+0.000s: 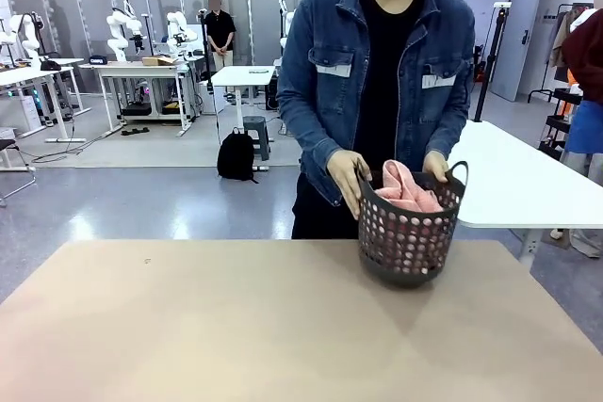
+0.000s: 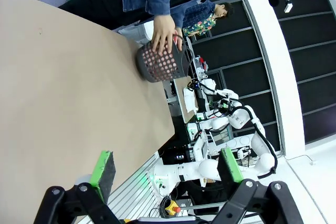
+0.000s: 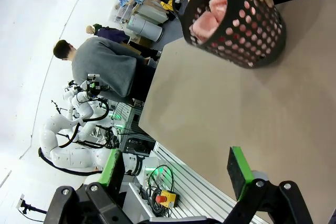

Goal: Fold the towel.
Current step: Grab the top end of the 100 cm Hotel Towel extended by the human.

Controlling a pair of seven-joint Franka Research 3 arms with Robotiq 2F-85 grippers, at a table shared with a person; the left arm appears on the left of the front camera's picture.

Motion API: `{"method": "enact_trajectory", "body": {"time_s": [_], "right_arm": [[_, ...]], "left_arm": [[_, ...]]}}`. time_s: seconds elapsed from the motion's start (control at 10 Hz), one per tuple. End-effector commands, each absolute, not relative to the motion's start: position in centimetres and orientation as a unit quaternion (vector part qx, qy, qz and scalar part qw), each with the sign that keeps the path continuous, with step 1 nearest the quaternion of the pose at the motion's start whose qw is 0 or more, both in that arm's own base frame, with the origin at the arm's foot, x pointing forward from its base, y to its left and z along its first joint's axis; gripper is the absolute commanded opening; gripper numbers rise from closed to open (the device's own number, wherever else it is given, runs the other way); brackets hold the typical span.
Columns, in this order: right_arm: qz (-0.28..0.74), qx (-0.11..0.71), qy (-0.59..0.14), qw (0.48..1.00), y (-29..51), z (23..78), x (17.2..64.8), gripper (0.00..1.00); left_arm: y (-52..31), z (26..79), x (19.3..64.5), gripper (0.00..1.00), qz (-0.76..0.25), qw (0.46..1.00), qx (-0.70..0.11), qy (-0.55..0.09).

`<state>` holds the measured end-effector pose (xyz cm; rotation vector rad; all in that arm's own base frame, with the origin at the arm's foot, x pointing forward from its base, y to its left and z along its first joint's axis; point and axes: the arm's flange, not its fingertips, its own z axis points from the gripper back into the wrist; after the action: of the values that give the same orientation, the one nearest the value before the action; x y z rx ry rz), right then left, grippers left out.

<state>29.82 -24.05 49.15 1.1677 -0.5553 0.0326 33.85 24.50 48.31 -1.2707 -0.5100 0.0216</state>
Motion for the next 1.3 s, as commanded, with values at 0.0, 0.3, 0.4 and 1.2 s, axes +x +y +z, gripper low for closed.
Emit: {"method": "enact_trajectory", "body": {"time_s": [0.0, 0.3, 0.4, 1.2], "right_arm": [[0.016, 0.548, -0.263, 0.794, -24.09, 49.39, 29.93, 1.0], [0.016, 0.548, -0.263, 0.794, -24.09, 49.39, 29.93, 1.0], [0.016, 0.548, -0.263, 0.794, -24.09, 49.39, 29.93, 1.0], [0.016, 0.548, -0.263, 0.794, -24.09, 49.39, 29.93, 1.0]], "left_arm": [[24.55, 48.36, 33.84, 1.0, 0.008, 0.772, -0.589, -0.237], [24.55, 48.36, 33.84, 1.0, 0.008, 0.772, -0.589, -0.237], [24.55, 48.36, 33.84, 1.0, 0.008, 0.772, -0.589, -0.237], [24.55, 48.36, 33.84, 1.0, 0.008, 0.772, -0.589, -0.237]]}}
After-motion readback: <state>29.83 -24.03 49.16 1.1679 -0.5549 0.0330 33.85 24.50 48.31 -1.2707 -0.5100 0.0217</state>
